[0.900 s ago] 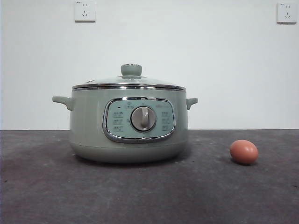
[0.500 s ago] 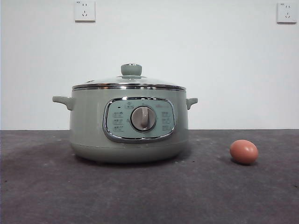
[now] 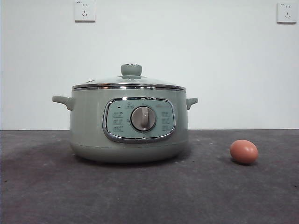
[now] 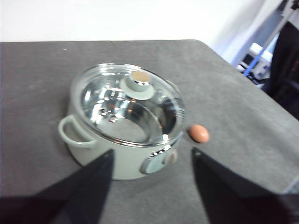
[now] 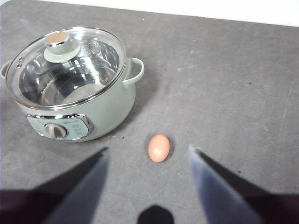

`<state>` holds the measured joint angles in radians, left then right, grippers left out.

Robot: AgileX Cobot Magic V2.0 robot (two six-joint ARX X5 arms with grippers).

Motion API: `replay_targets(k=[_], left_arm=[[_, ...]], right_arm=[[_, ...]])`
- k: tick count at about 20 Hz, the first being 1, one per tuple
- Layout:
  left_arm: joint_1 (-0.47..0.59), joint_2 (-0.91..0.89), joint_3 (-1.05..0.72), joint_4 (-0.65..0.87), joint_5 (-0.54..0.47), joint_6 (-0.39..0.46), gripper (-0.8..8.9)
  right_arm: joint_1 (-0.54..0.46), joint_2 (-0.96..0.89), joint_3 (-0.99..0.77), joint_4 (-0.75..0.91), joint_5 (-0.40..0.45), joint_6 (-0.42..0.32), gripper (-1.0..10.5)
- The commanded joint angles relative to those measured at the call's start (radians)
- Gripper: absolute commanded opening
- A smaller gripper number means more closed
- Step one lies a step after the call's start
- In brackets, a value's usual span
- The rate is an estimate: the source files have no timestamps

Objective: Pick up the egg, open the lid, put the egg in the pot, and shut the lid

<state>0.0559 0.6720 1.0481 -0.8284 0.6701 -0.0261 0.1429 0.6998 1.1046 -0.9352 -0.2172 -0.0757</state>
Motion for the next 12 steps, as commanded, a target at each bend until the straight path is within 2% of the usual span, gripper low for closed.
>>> replay_targets(k=[1,5,9,12], left_arm=[[-0.004,0.008,0.002,0.006,0.020,0.003,6.61],[-0.056,0.048,0.013,0.025,0.018,0.013,6.60],[-0.163,0.175,0.103,0.066,0.004,0.025,6.60],[-0.266,0.333,0.222,0.066,-0.084,0.082,6.60]], right_arm=[[0.001,0.005,0.013,-0.005,-0.004,-0.004,7.2],[0.001,0.008,0.014,-0.005,-0.020,-0.003,7.2],[0.001,0.036,0.014,-0.010,-0.055,-0.003,7.2],[0.001,0.058,0.014,-0.009,-0.076,-0.003,7.2]])
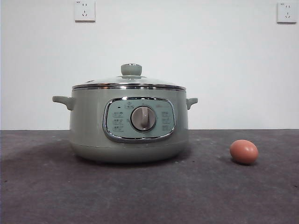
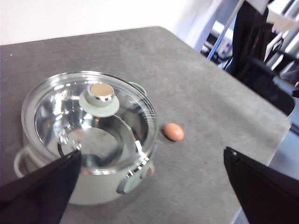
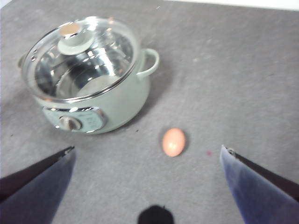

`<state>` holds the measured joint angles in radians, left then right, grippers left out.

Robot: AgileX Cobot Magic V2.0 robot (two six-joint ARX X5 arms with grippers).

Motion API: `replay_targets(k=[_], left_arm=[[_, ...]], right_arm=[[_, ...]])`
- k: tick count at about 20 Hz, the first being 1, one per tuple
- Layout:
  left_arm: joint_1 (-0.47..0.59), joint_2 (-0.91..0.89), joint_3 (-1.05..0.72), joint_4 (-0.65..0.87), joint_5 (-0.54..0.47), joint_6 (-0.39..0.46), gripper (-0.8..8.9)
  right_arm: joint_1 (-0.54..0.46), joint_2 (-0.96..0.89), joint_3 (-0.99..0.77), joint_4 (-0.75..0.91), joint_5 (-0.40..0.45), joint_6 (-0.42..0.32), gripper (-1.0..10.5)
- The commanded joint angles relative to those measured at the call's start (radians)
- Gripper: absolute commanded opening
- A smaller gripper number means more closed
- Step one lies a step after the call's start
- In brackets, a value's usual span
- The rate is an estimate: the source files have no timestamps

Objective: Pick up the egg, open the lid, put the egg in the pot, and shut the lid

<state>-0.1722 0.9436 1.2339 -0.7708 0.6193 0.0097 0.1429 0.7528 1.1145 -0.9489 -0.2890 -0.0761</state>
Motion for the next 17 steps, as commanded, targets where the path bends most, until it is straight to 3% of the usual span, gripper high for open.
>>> replay_targets(k=[1,7,12,17], left_arm=[[-0.069,0.112,0.071,0.009,-0.066,0.056,6.60],[-0.215,0.482,0.335,0.009,-0.259,0.132,6.59],[-0.257,0.727,0.501,0.010,-0.316,0.165,6.59],[-0.267,0.842,0.518,0.045,-0.385,0.179,6.59]], right_arm=[[0.001,0.011,0.004,0.005,-0.004,-0.002,7.2],[0.001,0.044,0.004,0.004,-0.012,-0.003,7.2],[0.001,0.058,0.004,0.001,-0.011,-0.002,7.2],[0.001,0.069,0.004,-0.001,-0.011,-0.003,7.2]])
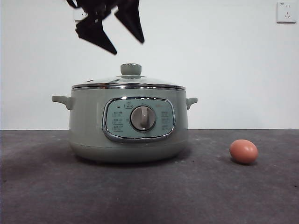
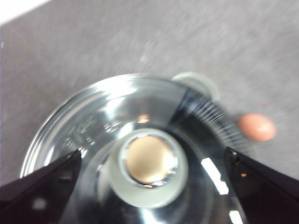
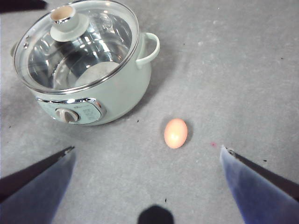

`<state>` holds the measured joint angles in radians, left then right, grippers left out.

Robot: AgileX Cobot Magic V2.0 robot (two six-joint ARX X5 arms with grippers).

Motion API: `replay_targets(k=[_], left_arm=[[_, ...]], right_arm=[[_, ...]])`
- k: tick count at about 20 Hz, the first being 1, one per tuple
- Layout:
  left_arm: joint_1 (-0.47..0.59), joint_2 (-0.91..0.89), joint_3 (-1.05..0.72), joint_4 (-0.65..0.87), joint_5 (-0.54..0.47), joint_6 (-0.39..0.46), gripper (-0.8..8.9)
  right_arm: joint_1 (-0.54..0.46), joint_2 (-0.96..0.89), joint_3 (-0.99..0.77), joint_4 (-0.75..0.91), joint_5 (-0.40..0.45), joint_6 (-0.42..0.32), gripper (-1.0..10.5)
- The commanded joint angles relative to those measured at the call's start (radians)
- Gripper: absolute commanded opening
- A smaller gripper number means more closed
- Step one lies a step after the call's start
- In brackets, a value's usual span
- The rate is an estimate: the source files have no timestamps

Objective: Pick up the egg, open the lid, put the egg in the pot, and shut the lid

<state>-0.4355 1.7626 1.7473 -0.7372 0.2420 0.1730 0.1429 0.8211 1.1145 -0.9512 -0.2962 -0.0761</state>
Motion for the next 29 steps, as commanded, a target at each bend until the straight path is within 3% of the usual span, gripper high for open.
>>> replay_targets(k=[1,8,16,20,23,29], left_arm=[[-0.004,0.038,0.004,0.014,-0.008,0.015,6.59],[-0.007,0.105,0.004,0.019,-0.039,0.013,6.26],[-0.011,0.108,0.004,0.010,-0.013,0.013,2.26],[-0.011,0.108,0.004,-0.034,0.001,0.010,1.45],[-0.011,0.108,0.004,-0.050,0.000,0.005,-0.14],[-0.011,0.095,0.005,-0.029,0.001,0.002,-0.08]], right_arm=[[0.001,0.005,0.004,0.002,-0.004,-0.003,7.2],[0.001,0.034,0.004,0.009,-0.003,-0.002,7.2],[0.001,0.053,0.004,0.015,-0.003,-0.003,7.2],[0.001,0.054,0.004,0.016,-0.003,-0.002,7.2],[0.001,0.054,0.004,0.016,-0.003,-0.002,7.2],[0.001,0.058,0.004,0.016,-0.003,-0.002,7.2]])
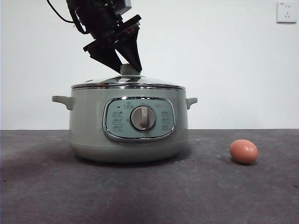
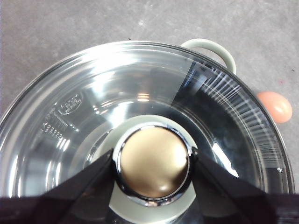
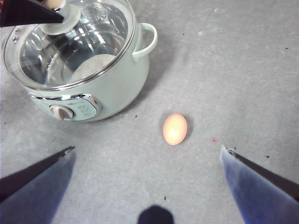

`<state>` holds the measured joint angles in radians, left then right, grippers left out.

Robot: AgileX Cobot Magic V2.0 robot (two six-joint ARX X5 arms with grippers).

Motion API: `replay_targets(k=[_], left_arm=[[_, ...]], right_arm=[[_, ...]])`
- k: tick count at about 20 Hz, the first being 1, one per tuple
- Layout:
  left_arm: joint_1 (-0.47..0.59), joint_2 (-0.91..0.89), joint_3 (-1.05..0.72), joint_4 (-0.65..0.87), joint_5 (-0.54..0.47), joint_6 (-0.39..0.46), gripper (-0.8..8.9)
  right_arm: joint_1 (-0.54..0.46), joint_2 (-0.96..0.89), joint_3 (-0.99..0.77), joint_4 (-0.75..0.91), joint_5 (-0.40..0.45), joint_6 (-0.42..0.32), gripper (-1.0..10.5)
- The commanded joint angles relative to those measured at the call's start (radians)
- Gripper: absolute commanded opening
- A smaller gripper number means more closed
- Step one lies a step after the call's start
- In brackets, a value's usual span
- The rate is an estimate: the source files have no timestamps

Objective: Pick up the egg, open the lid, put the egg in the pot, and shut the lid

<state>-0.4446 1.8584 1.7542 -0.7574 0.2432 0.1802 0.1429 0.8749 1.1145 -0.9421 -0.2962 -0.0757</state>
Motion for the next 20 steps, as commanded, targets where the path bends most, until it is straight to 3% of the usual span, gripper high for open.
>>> replay_targets(k=[1,9,14,20], left_arm=[[-0.002,-0.008,-0.001,-0.003,0.000,-0.005,-0.08],[-0.002,-0.024,0.135,-0.050,0.001,-0.005,-0.08],[0.005,-0.043,0.292,-0.158,-0.001,-0.009,-0.08],[0.080,-0.253,0.303,-0.200,-0.001,-0.016,-0.08]], right_arm=[[0.001,0.007,0.004,0.004,-0.003,-0.003,7.2],[0.001,0.057,0.004,0.011,-0.002,-0.003,7.2],[0.001,0.136,0.004,0.064,-0.002,0.005,7.2],[0.001,0.349,0.004,0.177,0.001,0.021,7.2]])
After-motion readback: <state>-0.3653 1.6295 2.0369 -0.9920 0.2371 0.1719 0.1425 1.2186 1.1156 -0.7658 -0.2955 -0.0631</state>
